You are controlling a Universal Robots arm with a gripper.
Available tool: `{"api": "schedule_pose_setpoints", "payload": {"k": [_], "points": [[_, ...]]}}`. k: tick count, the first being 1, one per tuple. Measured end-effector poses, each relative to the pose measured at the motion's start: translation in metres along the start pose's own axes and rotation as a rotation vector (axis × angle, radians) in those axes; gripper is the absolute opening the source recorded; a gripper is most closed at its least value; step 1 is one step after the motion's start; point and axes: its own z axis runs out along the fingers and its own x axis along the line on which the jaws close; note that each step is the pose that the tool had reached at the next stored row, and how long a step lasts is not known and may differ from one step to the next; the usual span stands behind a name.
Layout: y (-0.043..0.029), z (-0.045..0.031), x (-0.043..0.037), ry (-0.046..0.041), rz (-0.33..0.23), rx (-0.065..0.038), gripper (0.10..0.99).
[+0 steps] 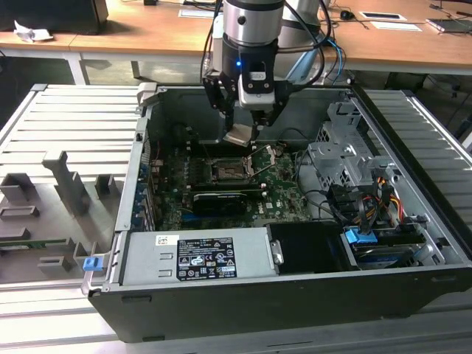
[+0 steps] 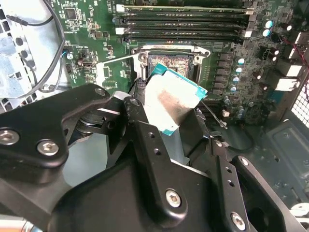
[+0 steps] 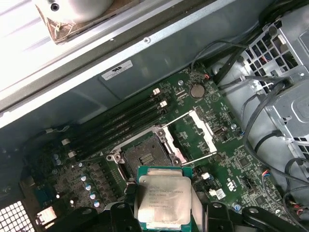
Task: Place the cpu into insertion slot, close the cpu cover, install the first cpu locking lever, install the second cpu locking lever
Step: 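Place the cpu into insertion slot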
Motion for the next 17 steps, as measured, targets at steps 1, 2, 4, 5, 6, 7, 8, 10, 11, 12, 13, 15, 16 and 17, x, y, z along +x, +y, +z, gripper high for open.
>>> {"api": "schedule_pose_setpoints", "payload": {"k": [1,2,4,5,6,7,8,10,11,12,13,15,16,17], "points": [[0.0000,0.0002,0.0000,-0.0003,0.004,0.000,0.525],[-0.0001,0.0004,0.0000,-0.0005,0.007,0.000,0.525],[-0.0001,0.0008,0.0000,-0.0010,0.012,-0.001,0.525],[-0.0001,0.0009,0.0000,-0.0011,0.015,-0.001,0.525],[-0.0001,0.0012,0.0000,-0.0015,0.019,-0.001,0.525],[-0.0001,0.0013,0.0000,-0.0017,0.022,-0.001,0.525],[-0.0002,0.0017,0.0000,-0.0020,0.026,-0.001,0.525],[-0.0002,0.0020,0.0000,-0.0024,0.032,-0.002,0.525],[-0.0002,0.0023,0.0000,-0.0028,0.036,-0.002,0.525],[-0.0002,0.0025,-0.0001,-0.0030,0.038,-0.002,0.525],[-0.0002,0.0026,-0.0001,-0.0032,0.041,-0.002,0.525],[-0.0003,0.0030,-0.0001,-0.0039,0.048,-0.002,0.525],[-0.0003,0.0033,-0.0001,-0.0044,0.053,-0.002,0.525],[-0.0003,0.0034,-0.0001,-0.0050,0.059,-0.002,0.525]]}}
